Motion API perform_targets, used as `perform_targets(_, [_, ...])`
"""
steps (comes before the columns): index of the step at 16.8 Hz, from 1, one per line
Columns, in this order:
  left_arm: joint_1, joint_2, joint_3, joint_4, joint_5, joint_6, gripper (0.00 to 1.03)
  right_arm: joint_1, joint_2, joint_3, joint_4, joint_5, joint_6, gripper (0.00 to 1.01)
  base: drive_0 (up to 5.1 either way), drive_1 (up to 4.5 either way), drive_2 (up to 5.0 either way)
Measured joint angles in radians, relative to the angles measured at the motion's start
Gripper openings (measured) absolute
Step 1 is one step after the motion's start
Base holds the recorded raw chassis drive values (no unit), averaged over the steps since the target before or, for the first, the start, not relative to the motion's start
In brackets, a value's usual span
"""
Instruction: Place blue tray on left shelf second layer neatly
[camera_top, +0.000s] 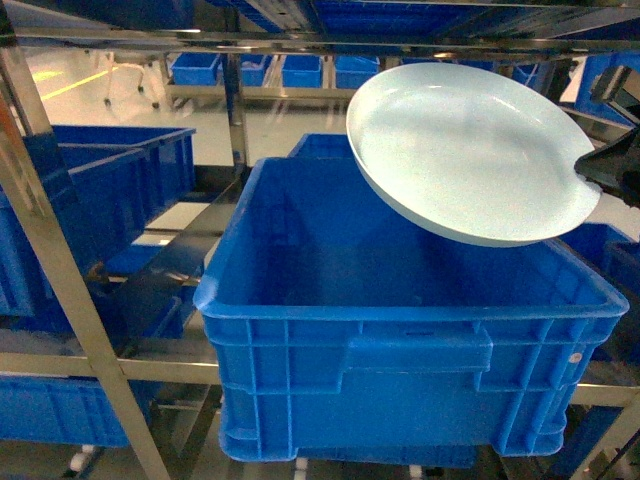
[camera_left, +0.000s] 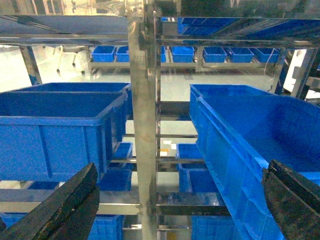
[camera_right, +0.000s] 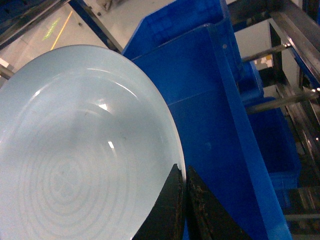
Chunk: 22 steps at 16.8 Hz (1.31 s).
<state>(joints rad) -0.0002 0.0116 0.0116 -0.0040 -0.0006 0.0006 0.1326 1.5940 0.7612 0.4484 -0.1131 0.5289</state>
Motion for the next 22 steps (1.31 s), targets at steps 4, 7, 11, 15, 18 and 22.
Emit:
perform_targets(4, [0.0,0.0,0.0,0.0,0.0,0.0,0.98,-0.029,0.093,0.028,-0.046,0.034,0.107,0.02,0.0,0.0,0.0])
perform_targets(7, [0.0,0.0,0.0,0.0,0.0,0.0,0.98,-0.028,0.113,0.067,-0.05,0.056,0.121,0.02,0.0,0.0,0.0])
perform_targets(11, [0.0,0.0,0.0,0.0,0.0,0.0,0.98,-0.023,0.121,0.101,-0.045,0.061,0.126,0.02,0.0,0.0,0.0])
perform_targets(15, [0.0,0.0,0.0,0.0,0.0,0.0,0.98,0.006,0.174,0.166,-0.073,0.101,0.117,0.02,0.0,0.0,0.0])
perform_targets(18, [0.0,0.0,0.0,0.0,0.0,0.0,0.98,0.032,0.187,0.167,-0.058,0.11,0.114,0.02,0.0,0.0,0.0])
perform_targets(22, [0.0,0.0,0.0,0.0,0.0,0.0,0.98,0.102,0.048,0.064,-0.014,0.079,0.097,0.74,0.0,0.0,0.0])
